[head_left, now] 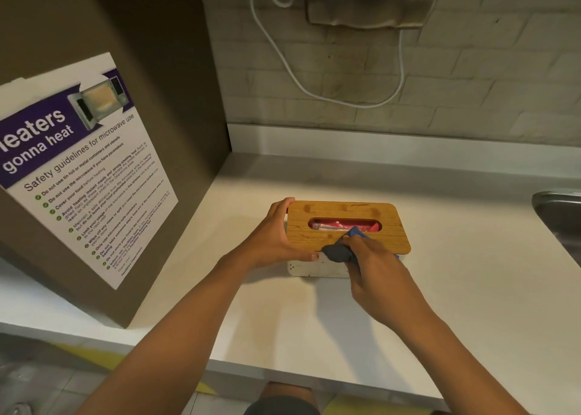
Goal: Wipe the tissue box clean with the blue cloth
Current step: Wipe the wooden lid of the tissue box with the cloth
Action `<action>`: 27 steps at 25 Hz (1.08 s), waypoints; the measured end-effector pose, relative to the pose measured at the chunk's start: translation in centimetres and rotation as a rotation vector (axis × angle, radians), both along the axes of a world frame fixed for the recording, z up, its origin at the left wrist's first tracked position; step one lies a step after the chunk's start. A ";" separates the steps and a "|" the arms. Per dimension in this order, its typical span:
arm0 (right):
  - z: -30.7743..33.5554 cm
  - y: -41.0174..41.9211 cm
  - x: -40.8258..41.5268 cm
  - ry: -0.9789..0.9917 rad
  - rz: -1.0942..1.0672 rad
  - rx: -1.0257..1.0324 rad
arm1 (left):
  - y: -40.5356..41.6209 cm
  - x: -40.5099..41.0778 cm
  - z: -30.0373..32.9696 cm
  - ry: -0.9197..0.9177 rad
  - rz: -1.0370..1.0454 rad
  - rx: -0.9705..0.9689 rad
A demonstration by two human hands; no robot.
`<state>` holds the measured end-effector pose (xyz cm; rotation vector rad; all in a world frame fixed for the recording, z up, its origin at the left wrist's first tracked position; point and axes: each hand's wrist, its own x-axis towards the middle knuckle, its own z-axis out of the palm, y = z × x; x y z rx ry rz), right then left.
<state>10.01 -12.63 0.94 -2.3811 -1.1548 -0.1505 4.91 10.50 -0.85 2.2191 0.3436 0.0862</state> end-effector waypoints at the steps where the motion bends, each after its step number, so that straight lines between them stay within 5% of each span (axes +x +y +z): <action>1: 0.2 -0.2 0.4 0.010 -0.020 -0.001 | 0.1 0.0 0.1 -0.003 -0.004 0.012; 27: 0.6 4.2 -1.0 -0.014 -0.011 0.025 | 0.2 -0.1 0.3 -0.012 0.008 0.017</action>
